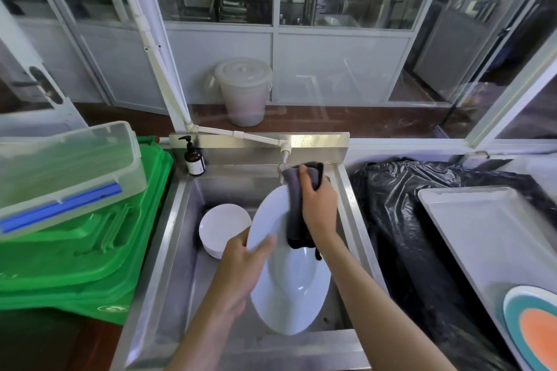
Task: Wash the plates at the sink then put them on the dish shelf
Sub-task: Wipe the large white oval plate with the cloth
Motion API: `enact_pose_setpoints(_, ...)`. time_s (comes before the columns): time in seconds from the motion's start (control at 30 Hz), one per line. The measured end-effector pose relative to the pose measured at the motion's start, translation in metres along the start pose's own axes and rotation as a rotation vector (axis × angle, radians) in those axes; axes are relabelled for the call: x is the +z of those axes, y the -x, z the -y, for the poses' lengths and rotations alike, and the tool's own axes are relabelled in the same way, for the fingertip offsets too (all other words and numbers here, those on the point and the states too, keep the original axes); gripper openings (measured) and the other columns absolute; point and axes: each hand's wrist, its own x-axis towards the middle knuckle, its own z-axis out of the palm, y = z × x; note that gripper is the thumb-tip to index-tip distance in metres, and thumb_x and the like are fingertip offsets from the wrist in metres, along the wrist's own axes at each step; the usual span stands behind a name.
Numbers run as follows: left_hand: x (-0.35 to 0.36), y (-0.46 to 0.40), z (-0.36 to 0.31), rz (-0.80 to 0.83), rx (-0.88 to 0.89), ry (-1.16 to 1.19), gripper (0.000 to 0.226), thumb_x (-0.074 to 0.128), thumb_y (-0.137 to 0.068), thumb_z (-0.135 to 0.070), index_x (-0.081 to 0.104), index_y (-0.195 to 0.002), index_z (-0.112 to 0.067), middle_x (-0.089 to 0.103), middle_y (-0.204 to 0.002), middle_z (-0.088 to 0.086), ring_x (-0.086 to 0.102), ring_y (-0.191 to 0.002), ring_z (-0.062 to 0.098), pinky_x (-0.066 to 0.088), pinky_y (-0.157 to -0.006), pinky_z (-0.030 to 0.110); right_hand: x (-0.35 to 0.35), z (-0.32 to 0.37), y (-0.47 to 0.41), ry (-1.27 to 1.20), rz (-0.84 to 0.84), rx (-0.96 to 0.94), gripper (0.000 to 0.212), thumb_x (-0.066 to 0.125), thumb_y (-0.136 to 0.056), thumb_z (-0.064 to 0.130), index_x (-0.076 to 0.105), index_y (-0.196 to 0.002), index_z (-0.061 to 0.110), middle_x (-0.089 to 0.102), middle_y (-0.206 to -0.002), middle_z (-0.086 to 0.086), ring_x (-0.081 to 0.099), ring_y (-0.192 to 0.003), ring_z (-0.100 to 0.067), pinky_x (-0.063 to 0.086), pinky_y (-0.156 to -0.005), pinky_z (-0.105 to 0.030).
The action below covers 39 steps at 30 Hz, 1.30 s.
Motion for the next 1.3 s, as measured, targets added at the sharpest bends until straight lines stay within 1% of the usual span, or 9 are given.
enact_pose_setpoints(0.17, -0.004, 0.003, -0.001, 0.051, -0.045, 0.054, 0.016, 0.064, -0.102, -0.025, 0.074, -0.114, -0.026, 0.08, -0.104, -0.006, 0.076, -0.097, 0.015, 0.062, -0.087, 0.041, -0.008, -0.017, -0.012, -0.008, -0.001, 0.083, 0.048, 0.05, -0.1, 0.061, 0.064, -0.081, 0.018, 0.07, -0.077, 0.001, 0.07, -0.082, -0.024, 0.055, -0.074, -0.041)
enact_pose_setpoints(0.47, 0.001, -0.003, -0.005, 0.089, -0.118, 0.045, 0.015, 0.067, -0.1, -0.023, 0.077, -0.111, -0.022, 0.081, -0.099, -0.004, 0.077, -0.093, 0.014, 0.059, -0.087, 0.038, 0.003, 0.031, 0.018, 0.358, 0.087, -0.559, 0.044, 0.048, -0.091, 0.067, 0.06, -0.095, 0.025, 0.07, -0.071, 0.0, 0.065, -0.069, -0.027, 0.051, -0.065, -0.04)
enact_pose_setpoints(0.53, 0.004, -0.002, -0.003, 0.035, -0.083, 0.035, 0.013, 0.068, -0.099, -0.026, 0.077, -0.108, -0.023, 0.081, -0.097, -0.009, 0.076, -0.095, 0.011, 0.058, -0.094, 0.041, 0.001, 0.027, 0.015, 0.267, 0.072, -0.481, 0.052, 0.046, -0.091, 0.069, 0.066, -0.095, 0.022, 0.07, -0.07, 0.002, 0.066, -0.068, -0.02, 0.052, -0.066, -0.038)
enact_pose_setpoints(0.7, 0.001, 0.002, -0.002, -0.031, -0.07, 0.109, 0.011, 0.07, -0.098, -0.028, 0.077, -0.105, -0.023, 0.081, -0.098, -0.005, 0.076, -0.097, 0.019, 0.058, -0.097, 0.052, -0.005, 0.005, -0.009, 0.052, -0.022, 0.055, 0.061, 0.05, -0.098, 0.066, 0.062, -0.078, 0.011, 0.067, -0.072, -0.003, 0.065, -0.07, -0.023, 0.041, -0.057, -0.032)
enact_pose_setpoints(0.8, -0.003, 0.005, -0.001, -0.04, -0.051, 0.139, 0.012, 0.068, -0.1, -0.027, 0.076, -0.109, -0.026, 0.081, -0.102, -0.005, 0.076, -0.101, 0.021, 0.058, -0.097, 0.051, -0.004, 0.009, -0.012, 0.016, 0.006, 0.078, 0.057, 0.05, -0.1, 0.062, 0.058, -0.077, 0.01, 0.064, -0.069, 0.0, 0.063, -0.066, -0.019, 0.04, -0.056, -0.028)
enact_pose_setpoints(1.0, -0.004, 0.002, -0.016, 0.155, -0.088, 0.185, 0.022, 0.06, -0.104, -0.029, 0.07, -0.124, -0.029, 0.079, -0.113, -0.003, 0.075, -0.106, 0.017, 0.057, -0.092, 0.04, -0.007, 0.045, 0.002, 0.193, 0.118, -0.368, 0.043, 0.057, -0.097, 0.058, 0.063, -0.083, 0.018, 0.066, -0.067, 0.005, 0.064, -0.066, -0.02, 0.048, -0.063, -0.035)
enact_pose_setpoints(1.13, 0.005, -0.005, -0.018, 0.091, -0.072, 0.11, 0.017, 0.063, -0.103, -0.03, 0.073, -0.117, -0.031, 0.08, -0.105, -0.005, 0.076, -0.099, 0.015, 0.059, -0.092, 0.041, 0.003, 0.044, 0.012, 0.323, 0.24, -0.717, 0.043, 0.053, -0.092, 0.063, 0.064, -0.092, 0.021, 0.069, -0.071, 0.003, 0.065, -0.068, -0.024, 0.051, -0.064, -0.038)
enact_pose_setpoints(1.2, 0.008, -0.004, -0.013, 0.038, -0.083, 0.099, 0.013, 0.065, -0.102, -0.031, 0.075, -0.109, -0.029, 0.081, -0.099, -0.005, 0.077, -0.095, 0.018, 0.059, -0.094, 0.047, 0.003, 0.033, 0.004, 0.197, 0.236, -0.587, 0.048, 0.054, -0.092, 0.064, 0.068, -0.09, 0.018, 0.07, -0.071, 0.003, 0.067, -0.068, -0.021, 0.053, -0.064, -0.038)
enact_pose_setpoints(1.3, 0.006, 0.003, -0.006, 0.008, -0.069, 0.115, 0.014, 0.063, -0.103, -0.028, 0.075, -0.11, -0.025, 0.081, -0.098, -0.005, 0.078, -0.091, 0.018, 0.061, -0.088, 0.045, -0.002, 0.01, -0.011, 0.11, 0.097, -0.141, 0.061, 0.051, -0.095, 0.068, 0.067, -0.077, 0.012, 0.069, -0.067, -0.001, 0.068, -0.065, -0.02, 0.054, -0.062, -0.039)
